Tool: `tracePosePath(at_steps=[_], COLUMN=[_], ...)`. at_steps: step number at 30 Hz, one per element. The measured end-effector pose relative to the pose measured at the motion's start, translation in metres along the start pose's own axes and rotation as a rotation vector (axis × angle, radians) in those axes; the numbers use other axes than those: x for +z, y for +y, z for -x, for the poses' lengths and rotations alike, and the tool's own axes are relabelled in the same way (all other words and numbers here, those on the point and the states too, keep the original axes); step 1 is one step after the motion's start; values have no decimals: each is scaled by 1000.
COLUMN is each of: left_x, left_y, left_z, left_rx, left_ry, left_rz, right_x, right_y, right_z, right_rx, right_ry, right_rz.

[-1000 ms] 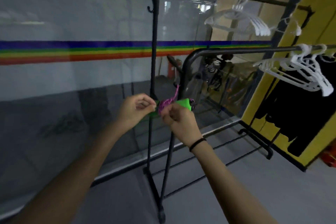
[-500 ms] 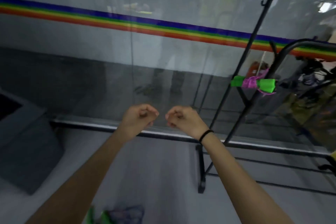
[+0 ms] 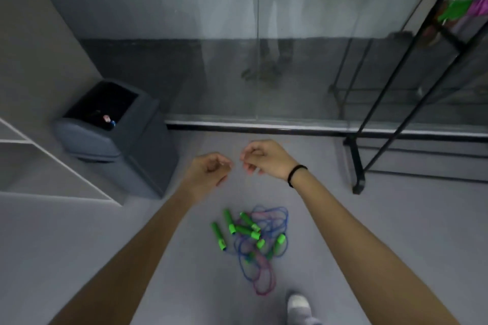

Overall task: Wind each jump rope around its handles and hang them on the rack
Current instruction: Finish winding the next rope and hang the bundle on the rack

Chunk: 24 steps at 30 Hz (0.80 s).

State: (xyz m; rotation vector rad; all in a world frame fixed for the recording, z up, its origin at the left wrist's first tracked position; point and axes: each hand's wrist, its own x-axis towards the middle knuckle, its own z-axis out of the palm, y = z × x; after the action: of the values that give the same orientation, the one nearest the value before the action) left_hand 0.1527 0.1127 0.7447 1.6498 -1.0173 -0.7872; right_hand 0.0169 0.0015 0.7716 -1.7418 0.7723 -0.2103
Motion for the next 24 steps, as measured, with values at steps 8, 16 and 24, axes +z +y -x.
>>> tracePosePath(at_steps=[8,16,24], left_x=[5,79,125], left_y=[-150,-420,-630], left_z=[23,-11,-40], left_rx=[-108,-90,-92], left_ry=[5,13,45], left_rz=[76,126,101], right_x=[85,174,249], right_y=[152,432,669], right_z=[-37,-141,-263], right_rx=[223,281,279], right_ry=[-59,25,52], right_rz=[-47,142,646])
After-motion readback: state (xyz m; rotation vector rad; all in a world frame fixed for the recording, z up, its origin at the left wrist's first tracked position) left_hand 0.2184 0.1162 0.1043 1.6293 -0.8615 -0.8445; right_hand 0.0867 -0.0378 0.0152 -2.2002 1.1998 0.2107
